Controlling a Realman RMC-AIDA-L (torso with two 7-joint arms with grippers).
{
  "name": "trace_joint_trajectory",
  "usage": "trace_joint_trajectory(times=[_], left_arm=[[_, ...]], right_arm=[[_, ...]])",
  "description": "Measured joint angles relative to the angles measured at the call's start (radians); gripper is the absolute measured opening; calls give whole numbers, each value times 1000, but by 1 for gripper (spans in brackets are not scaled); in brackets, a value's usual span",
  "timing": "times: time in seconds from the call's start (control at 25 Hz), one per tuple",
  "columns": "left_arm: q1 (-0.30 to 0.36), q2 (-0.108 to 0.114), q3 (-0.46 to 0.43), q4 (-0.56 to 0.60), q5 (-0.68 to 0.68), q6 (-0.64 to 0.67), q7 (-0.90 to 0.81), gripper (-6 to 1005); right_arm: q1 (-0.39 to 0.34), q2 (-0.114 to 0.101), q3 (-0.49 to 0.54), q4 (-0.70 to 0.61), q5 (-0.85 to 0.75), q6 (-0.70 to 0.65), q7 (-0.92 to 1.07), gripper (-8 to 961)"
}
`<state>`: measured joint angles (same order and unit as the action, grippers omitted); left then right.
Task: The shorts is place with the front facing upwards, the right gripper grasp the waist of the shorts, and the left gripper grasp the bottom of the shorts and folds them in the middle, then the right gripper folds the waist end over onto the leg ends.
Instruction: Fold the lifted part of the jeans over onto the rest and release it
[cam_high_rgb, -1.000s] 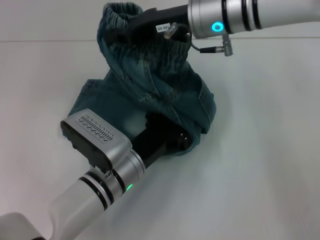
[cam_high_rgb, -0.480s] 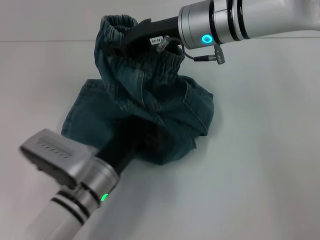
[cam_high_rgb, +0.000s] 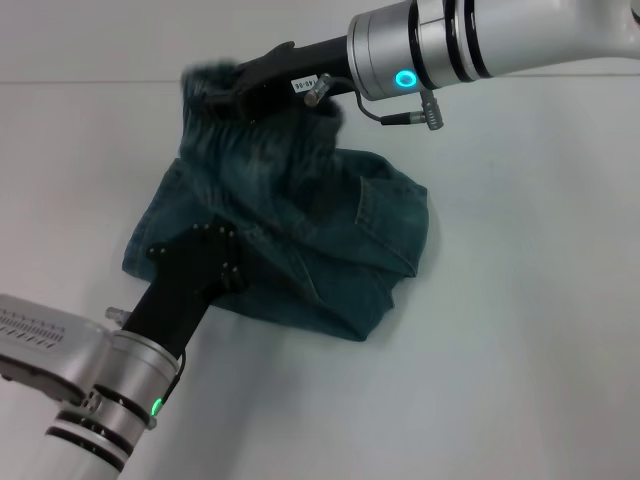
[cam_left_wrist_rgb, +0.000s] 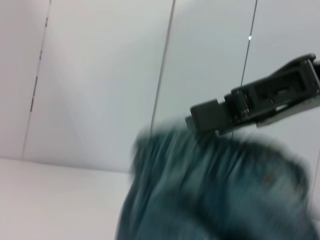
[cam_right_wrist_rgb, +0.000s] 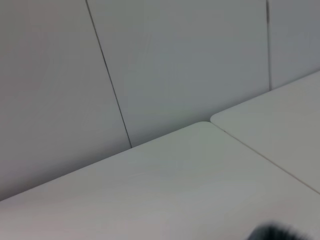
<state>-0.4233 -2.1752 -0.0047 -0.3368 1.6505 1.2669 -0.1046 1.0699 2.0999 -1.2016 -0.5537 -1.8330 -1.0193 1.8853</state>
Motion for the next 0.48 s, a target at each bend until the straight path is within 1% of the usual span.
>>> trace_joint_trajectory(times=[0.16,0.28,0.36,0.48], left_arm=[[25,0,-19,9,-3,41,10,0],[46,0,-61,22,-4,50,15,0],[61,0,-90,36,-4,62,15,0],[77,1,-123,49,-4,76,12,0]], right_arm=[[-18,-5,6,-14,0,-5,0,208],[-53,-5,7,-61,9,-13,0,442],[-79,-3,3,-96,27,-19,0,517],[-122,-8,6,-142,52,-26,0,629]])
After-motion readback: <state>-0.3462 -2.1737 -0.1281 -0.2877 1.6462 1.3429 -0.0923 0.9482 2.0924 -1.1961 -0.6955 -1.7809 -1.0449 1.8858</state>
